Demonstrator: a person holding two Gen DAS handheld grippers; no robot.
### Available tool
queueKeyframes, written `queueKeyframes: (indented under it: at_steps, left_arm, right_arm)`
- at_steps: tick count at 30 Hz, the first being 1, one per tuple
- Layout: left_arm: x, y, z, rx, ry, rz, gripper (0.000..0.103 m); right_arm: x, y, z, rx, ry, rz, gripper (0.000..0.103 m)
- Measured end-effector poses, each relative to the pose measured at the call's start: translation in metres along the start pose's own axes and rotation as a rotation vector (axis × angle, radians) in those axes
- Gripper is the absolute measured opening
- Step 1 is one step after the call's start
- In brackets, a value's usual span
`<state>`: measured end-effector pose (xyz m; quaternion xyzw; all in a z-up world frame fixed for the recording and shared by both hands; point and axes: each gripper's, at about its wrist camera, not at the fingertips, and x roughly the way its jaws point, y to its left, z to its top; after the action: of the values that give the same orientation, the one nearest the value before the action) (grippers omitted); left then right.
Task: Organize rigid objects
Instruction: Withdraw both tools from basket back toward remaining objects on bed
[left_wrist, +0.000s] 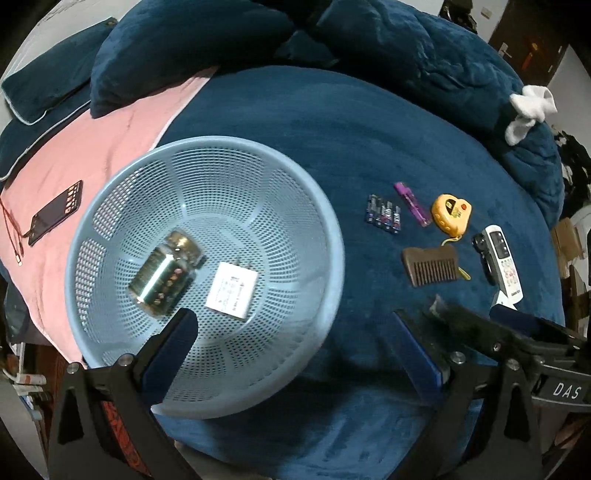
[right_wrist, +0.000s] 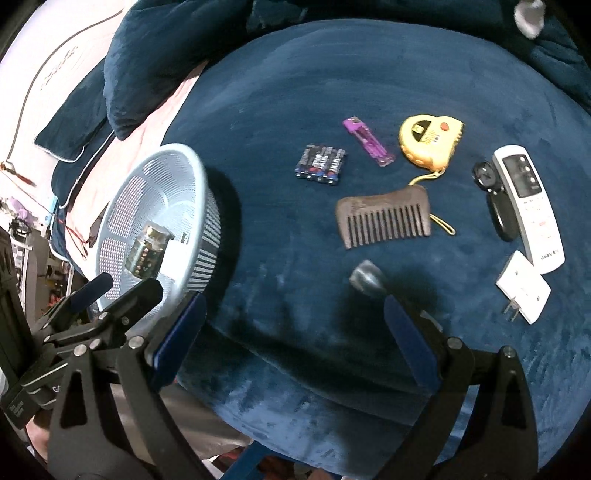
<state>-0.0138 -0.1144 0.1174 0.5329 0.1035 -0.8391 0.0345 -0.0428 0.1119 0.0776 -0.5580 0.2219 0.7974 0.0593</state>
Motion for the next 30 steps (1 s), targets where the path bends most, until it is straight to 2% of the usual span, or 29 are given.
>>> queueKeyframes:
  at_steps: [30]
  left_arm:
    - [0.019,-0.091,-0.005,0.163,0.037,-0.048,0.102]
  right_arm:
    - [-0.027,-0.082,-0.021,0.129,-0.020,-0.016,0.098]
